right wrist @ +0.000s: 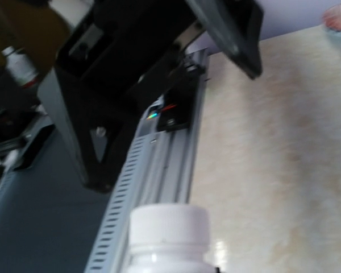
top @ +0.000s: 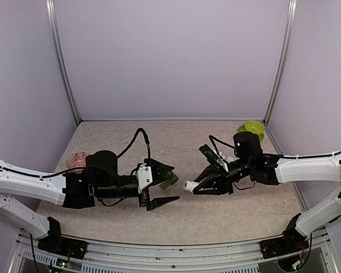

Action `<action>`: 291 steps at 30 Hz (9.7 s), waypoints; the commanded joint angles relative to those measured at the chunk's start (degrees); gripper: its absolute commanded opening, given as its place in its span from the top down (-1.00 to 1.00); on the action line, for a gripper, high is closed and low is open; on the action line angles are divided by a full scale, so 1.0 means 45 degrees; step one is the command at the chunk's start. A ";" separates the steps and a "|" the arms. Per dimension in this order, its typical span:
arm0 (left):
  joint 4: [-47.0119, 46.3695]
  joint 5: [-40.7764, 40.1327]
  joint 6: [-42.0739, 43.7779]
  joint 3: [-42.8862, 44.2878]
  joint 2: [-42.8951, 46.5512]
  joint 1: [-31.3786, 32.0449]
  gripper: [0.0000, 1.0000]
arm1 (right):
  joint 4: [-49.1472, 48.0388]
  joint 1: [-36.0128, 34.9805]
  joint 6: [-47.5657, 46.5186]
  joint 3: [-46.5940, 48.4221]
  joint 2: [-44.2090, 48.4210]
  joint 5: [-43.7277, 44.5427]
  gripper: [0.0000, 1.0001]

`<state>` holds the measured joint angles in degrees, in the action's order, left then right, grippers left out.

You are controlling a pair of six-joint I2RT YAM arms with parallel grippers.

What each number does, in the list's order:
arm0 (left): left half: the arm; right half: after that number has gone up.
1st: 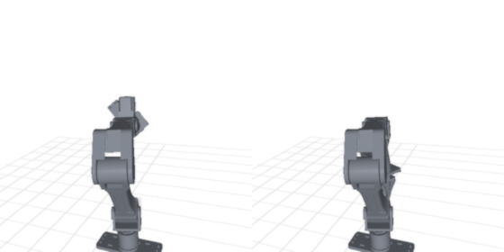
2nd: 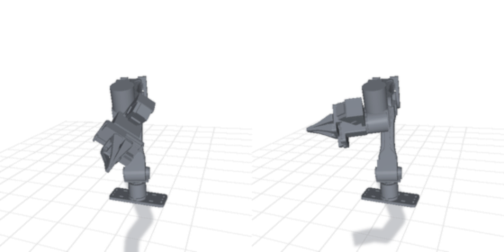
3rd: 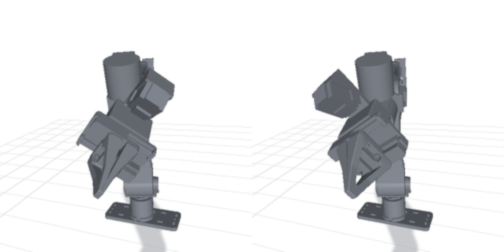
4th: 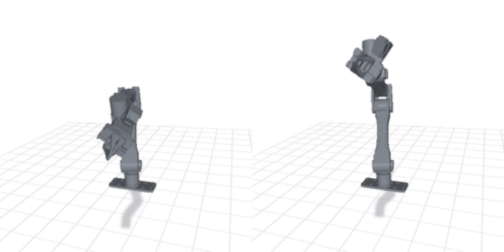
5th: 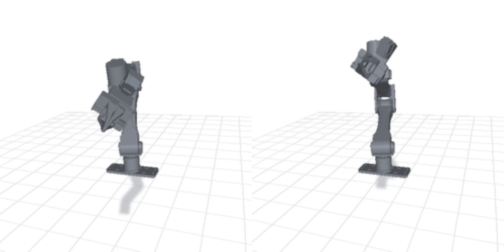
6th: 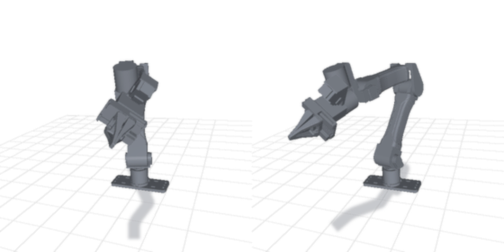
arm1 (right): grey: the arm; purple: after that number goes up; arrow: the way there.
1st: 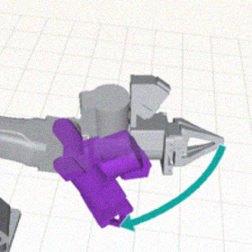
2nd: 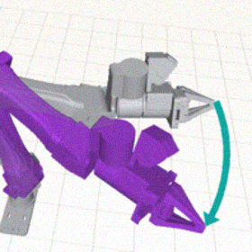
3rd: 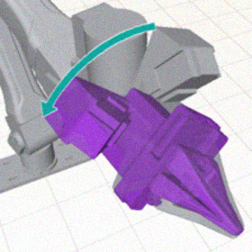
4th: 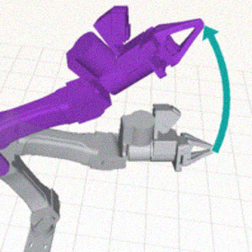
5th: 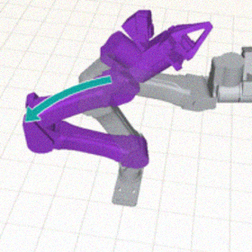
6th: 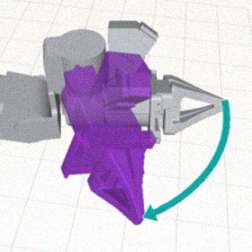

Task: Sort the pills into containers
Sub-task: Unscrew the lid of the pill bottle from the pill bottle.

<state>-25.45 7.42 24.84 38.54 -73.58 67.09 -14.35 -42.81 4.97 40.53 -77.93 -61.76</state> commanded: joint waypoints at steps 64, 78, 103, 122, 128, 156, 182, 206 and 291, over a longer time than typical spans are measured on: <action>-0.1115 0.3347 -0.6240 0.1148 -0.0879 -0.1385 -0.95 | -0.0593 -0.1669 -0.1421 -0.0752 0.1763 0.6041 0.85; -0.7263 0.7566 -0.9810 0.0614 -0.2355 -0.2623 -0.98 | -0.5015 -0.1885 0.1743 -0.1355 0.1553 0.6198 0.85; -1.0197 0.7589 -1.2290 0.0890 -0.4175 -0.2651 -0.97 | -0.8348 -0.2749 0.3497 -0.2252 0.0067 0.9420 0.86; -0.9980 0.7327 -1.2266 0.0590 -0.3999 -0.2904 -0.91 | -0.7453 -0.2745 0.2590 -0.2446 0.1318 1.0110 0.86; -1.0029 0.6887 -1.2278 0.0363 -0.3769 -0.3162 -0.93 | -0.7746 -0.2752 0.2642 -0.2253 0.0835 0.8949 0.85; -1.0759 0.7062 -1.2553 0.0751 -0.4641 -0.3112 -0.73 | -0.9614 -0.3291 0.3353 -0.1235 -0.1766 0.8399 0.86; -1.0794 0.6541 -1.2492 0.0051 -0.4388 -0.3205 -0.46 | -0.9120 -0.3216 0.3153 -0.2036 -0.0738 1.0830 0.87; -1.0355 0.5906 -1.2759 -0.0050 -0.4235 -0.3385 0.29 | -0.8628 -0.3151 0.2823 -0.2304 -0.0184 1.1083 0.86; -1.1139 0.5822 -1.3005 -0.0062 -0.4715 -0.3639 -0.54 | -0.9421 -0.3308 0.3712 -0.0645 -0.3058 0.8607 0.87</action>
<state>-74.74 34.02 -34.46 38.39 -95.31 51.07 -55.64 -57.63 20.71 36.29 -90.35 -22.20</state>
